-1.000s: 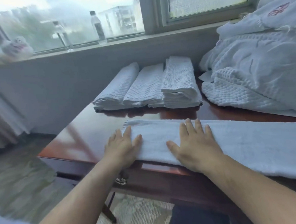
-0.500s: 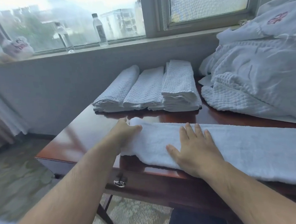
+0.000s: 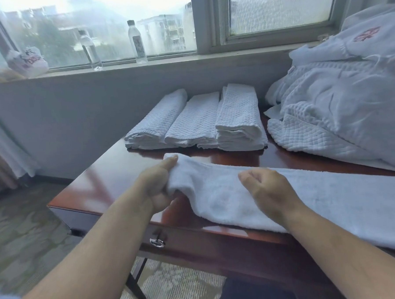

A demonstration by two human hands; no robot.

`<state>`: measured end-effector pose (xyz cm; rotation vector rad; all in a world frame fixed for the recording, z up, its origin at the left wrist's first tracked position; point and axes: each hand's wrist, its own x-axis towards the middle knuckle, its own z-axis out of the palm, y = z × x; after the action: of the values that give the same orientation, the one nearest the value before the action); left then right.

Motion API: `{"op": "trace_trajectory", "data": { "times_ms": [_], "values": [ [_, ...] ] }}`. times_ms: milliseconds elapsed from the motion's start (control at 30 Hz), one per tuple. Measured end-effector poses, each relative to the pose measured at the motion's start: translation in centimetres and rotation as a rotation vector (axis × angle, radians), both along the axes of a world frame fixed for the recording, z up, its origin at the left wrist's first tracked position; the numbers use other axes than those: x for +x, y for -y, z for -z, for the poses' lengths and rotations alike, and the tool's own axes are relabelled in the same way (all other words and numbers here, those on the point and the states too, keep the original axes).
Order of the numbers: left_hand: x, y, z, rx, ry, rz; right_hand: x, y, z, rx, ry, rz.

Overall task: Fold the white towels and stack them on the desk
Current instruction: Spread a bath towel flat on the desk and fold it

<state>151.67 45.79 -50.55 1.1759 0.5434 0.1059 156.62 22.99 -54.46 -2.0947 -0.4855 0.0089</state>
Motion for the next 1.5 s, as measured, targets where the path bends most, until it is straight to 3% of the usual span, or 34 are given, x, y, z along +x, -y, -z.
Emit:
{"op": "trace_trajectory", "data": {
  "times_ms": [133, 267, 367, 467, 600, 700, 800, 1033, 1233, 1400, 1500],
  "values": [
    [1.2, 4.6, -2.3, 0.044, 0.06, 0.03, 1.1, 2.7, -1.7, 0.326, -0.32, 0.06],
    [3.0, 12.0, -4.4, 0.06, 0.059, 0.269, 1.9, 6.3, -3.3, 0.635, -0.634, -0.014],
    [4.1, 17.8, -4.6, 0.228, 0.091, 0.462, 2.2, 10.0, -3.7, 0.866, -0.765, -0.082],
    [5.0, 21.0, -4.0, 0.332, 0.218, 0.486, 2.3, 13.8, -3.2, 1.066, -0.872, -0.131],
    [5.2, 19.3, -1.6, 0.94, 0.451, 0.337, 2.5, 15.9, -2.0, 0.82, -0.863, 0.027],
    [4.4, 17.2, 0.6, 1.107, 0.438, 0.218, 2.8, 14.5, -1.7, 0.515, -0.704, 0.194],
    [4.1, 15.3, 2.0, 1.174, 0.397, 0.195, 2.7, 13.2, -1.7, 0.358, -0.608, 0.281],
    [4.0, 17.5, 1.9, 1.071, 0.465, 0.555, 2.6, 19.6, -4.6, 0.458, -0.51, 0.363],
    [5.4, 25.4, 1.1, 1.338, 0.664, 0.642, 1.2, 31.3, -6.5, 0.41, -0.384, 0.576],
    [6.7, 31.0, 2.0, 1.555, 0.658, 0.8, 0.5, 38.8, -5.6, 0.232, -0.271, 0.835],
    [6.9, 32.6, 3.3, 1.653, 0.634, 0.89, 0.2, 40.7, -4.3, 0.131, -0.301, 0.935]
  ]
}}
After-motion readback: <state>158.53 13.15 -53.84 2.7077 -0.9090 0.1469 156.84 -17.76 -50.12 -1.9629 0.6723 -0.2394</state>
